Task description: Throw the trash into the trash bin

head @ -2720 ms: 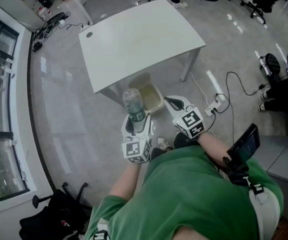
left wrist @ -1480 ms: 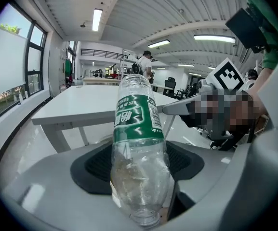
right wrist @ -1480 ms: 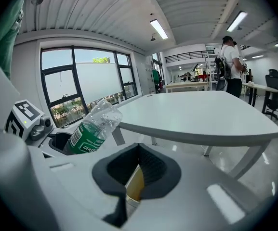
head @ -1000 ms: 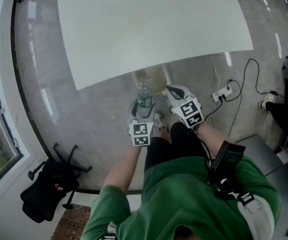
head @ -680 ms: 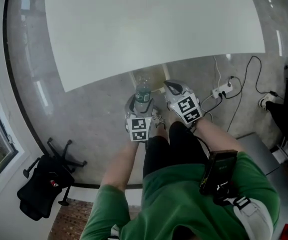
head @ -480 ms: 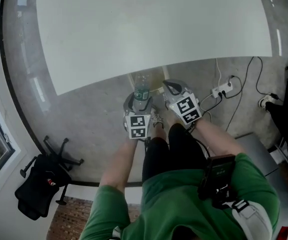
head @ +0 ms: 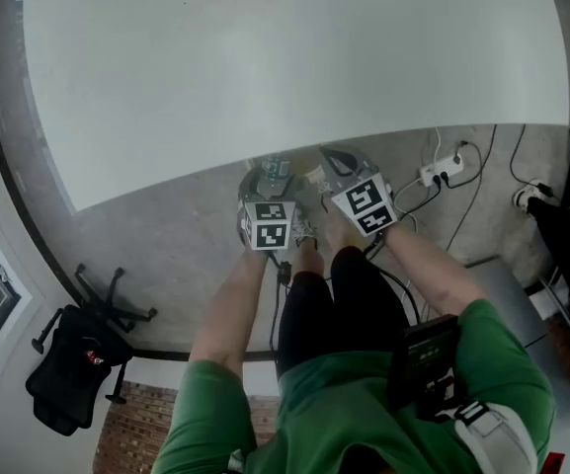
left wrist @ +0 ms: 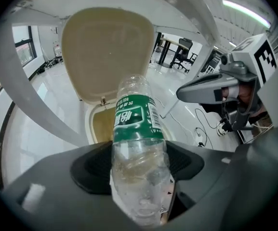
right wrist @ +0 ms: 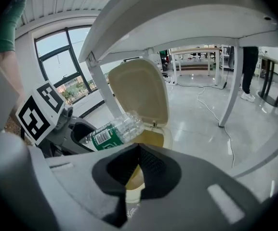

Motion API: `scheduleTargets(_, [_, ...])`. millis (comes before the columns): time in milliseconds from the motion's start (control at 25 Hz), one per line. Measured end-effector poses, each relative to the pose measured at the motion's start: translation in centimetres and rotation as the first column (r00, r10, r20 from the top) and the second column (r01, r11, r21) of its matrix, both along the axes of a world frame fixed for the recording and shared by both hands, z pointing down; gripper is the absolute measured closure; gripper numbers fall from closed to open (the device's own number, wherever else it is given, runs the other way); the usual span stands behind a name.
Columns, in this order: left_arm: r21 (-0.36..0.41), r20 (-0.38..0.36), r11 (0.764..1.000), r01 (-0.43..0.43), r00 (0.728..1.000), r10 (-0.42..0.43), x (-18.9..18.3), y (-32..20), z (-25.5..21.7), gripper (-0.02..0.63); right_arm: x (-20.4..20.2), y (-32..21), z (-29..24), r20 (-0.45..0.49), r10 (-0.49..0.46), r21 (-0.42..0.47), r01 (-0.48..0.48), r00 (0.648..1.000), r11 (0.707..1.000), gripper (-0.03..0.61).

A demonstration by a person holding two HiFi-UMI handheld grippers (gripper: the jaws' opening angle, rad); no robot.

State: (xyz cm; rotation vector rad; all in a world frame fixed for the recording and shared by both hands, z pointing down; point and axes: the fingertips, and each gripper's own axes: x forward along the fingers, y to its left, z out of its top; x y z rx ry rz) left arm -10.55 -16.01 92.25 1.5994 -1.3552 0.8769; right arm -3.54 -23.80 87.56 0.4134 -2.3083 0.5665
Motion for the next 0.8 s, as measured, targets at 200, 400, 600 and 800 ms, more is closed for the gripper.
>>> scheduleTargets(200, [-0.081,0.015,0.996,-0.025,1.0,0.026,-0.3,-0.7,3.2,0.279,0.0,-0.4,2.4,-0.017,-0.011,-0.007,0.011,1.0,1.0,0.575])
scheduleTargets(400, [-0.144,0.019,0.989,-0.044,0.999,0.047,-0.4,-1.2,5.4,0.278,-0.2,-0.8,3.8,-0.023,-0.006,-0.008,0.006,1.0,1.0,0.575])
scheduleTargets(600, [-0.175,0.031,0.982,-0.075,0.996,0.081,-0.3,-1.1,6.6,0.276,-0.2,-0.7,4.3,-0.026,-0.007,-0.011,0.007,1.0,1.0,0.575])
scheduleTargets(800, [-0.208,0.024,0.976,-0.067,0.997,0.073,-0.4,-1.2,7.6,0.275,0.1,-0.5,4.9,-0.033,-0.002,-0.014,0.002,0.999,1.0,0.575])
